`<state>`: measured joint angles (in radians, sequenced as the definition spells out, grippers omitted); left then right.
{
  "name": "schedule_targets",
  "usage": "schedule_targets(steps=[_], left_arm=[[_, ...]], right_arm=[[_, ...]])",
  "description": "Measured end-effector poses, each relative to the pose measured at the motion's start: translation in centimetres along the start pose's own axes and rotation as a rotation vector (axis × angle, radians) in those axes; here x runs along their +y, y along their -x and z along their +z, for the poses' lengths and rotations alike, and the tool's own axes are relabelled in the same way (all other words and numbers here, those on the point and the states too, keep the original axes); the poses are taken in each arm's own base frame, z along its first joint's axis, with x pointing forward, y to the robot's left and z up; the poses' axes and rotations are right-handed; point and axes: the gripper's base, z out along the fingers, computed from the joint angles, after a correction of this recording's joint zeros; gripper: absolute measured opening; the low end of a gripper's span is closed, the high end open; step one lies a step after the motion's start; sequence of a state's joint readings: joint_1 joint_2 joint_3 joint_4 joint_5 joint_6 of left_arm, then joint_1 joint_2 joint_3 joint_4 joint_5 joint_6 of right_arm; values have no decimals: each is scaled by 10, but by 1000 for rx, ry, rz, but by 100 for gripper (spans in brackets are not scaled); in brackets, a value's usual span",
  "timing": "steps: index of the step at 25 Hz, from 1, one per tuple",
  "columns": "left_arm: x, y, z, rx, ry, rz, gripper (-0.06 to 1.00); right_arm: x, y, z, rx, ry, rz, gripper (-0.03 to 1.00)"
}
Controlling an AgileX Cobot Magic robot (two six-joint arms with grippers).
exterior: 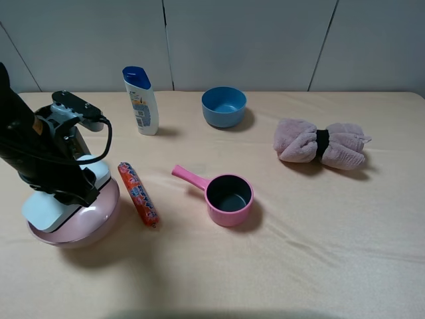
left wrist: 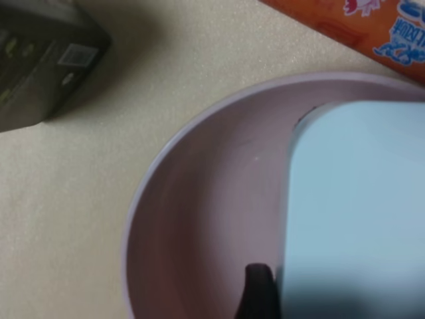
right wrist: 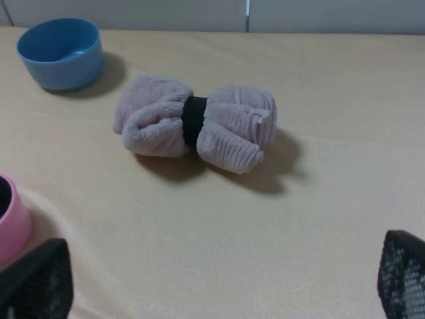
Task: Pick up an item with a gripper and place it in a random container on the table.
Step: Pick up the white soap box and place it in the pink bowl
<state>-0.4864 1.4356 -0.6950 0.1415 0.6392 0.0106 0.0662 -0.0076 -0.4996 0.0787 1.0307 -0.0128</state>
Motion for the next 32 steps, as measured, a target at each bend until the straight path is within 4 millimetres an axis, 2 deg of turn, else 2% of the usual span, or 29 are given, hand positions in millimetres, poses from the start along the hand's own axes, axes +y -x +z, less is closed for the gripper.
schedule_targets(steps=[5,9,22,32], left_arm=[[0,-1,0,8,3,3,80],[0,-2,0,18,3,3,90],[1,2,-5,25,4,-2,92],[5,25,-46,65,-29,-54,92]], right_arm=[[0,0,0,0,0,0,69],[0,0,0,0,0,0,69],[0,0,0,0,0,0,69],[0,0,0,0,0,0,69]])
